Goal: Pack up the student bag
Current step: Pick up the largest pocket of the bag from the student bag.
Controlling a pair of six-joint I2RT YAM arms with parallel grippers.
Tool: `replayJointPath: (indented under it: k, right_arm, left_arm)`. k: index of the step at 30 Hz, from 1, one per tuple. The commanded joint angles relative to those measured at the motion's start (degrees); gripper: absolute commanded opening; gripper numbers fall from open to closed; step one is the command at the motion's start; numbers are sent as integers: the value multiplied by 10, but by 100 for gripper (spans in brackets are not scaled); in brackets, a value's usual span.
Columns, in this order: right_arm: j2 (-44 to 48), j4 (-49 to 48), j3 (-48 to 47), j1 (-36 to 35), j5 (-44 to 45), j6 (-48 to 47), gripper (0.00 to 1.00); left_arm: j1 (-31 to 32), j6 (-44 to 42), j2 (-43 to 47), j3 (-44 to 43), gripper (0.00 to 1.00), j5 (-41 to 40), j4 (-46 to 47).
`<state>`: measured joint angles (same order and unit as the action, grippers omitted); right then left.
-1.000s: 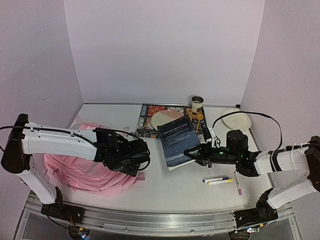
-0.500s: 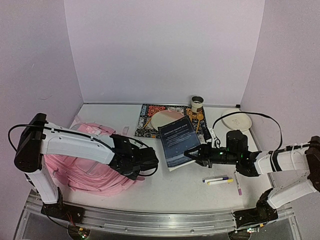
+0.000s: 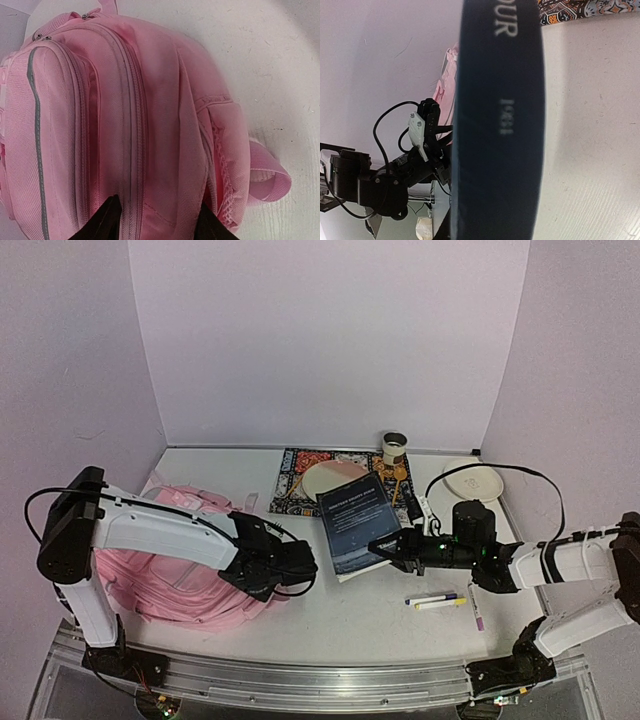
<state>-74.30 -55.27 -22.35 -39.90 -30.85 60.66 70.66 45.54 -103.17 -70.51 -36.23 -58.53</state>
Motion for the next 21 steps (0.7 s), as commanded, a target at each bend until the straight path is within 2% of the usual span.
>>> replayJointPath:
  k: [1, 4, 15, 21]
  right_arm:
    - [26, -86, -40, 1, -17, -24, 0]
    - [24, -86, -41, 1, -19, -24, 0]
    - [-1, -88, -56, -6, -46, -21, 0]
    - [-38, -109, -81, -31, -67, -14, 0]
  left_arm:
    - [-5, 14, -32, -25, 46, -21, -39]
    - [-5, 17, -38, -40, 41, -35, -52]
    - [-5, -22, 38, -108, 0, -63, -64]
    - [-6, -54, 84, -142, 0, -90, -65]
